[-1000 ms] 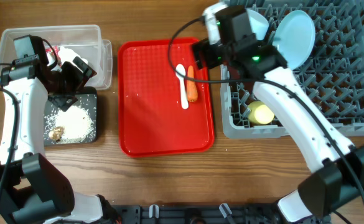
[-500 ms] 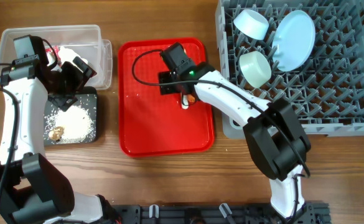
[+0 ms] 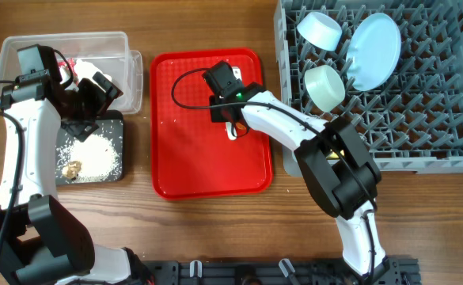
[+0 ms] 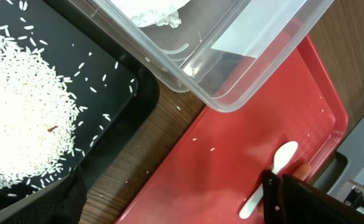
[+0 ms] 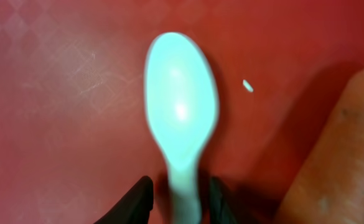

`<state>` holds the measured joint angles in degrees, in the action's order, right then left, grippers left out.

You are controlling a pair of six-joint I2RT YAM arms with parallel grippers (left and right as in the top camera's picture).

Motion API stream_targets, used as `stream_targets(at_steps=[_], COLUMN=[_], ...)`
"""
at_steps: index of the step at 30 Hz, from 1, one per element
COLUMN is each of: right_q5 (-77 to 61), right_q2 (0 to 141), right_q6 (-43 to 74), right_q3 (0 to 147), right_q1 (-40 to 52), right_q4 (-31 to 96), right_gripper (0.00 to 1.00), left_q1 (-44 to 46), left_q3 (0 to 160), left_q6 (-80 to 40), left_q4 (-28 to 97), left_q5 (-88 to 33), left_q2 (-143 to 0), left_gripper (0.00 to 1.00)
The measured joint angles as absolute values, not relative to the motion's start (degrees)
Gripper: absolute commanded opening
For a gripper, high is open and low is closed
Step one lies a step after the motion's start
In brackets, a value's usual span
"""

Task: Sort waste into correct bins and load items into the dishwasher rack
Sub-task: 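Move the right gripper to the white spoon and grasp it, then carry the white spoon with the right gripper and lay it in the rack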

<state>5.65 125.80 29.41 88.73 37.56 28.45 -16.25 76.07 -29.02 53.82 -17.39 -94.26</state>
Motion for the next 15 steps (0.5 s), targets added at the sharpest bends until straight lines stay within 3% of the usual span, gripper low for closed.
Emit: stream_targets(at_steps=[1, 5, 10, 15], right_q5=[5.13, 0.38, -6.26, -8.80], right_q2=[125.80, 125.80, 125.10, 107.96], right_q6=[30.15, 30.83, 28.23, 23.68], right_q3=[88.79, 89.03, 89.03, 89.01], right_q1=[37.56, 37.45, 37.41, 36.29], right_q4=[28.91, 29.30, 31.31, 43.57], right_gripper=[0.09, 0.04, 0.04, 0.04], left_q1=[-16.25, -16.25, -16.25, -16.25], left_q3=[76.07, 76.07, 76.07, 76.07], left_q6=[-29.02, -29.02, -29.04, -29.02], left_q4=[53.82, 53.82, 53.82, 53.84], left_q5=[-17.39, -17.39, -17.39, -17.39], left_q2=[-94.26, -94.26, -94.26, -94.26], left_gripper=[1.00, 1.00, 1.00, 1.00])
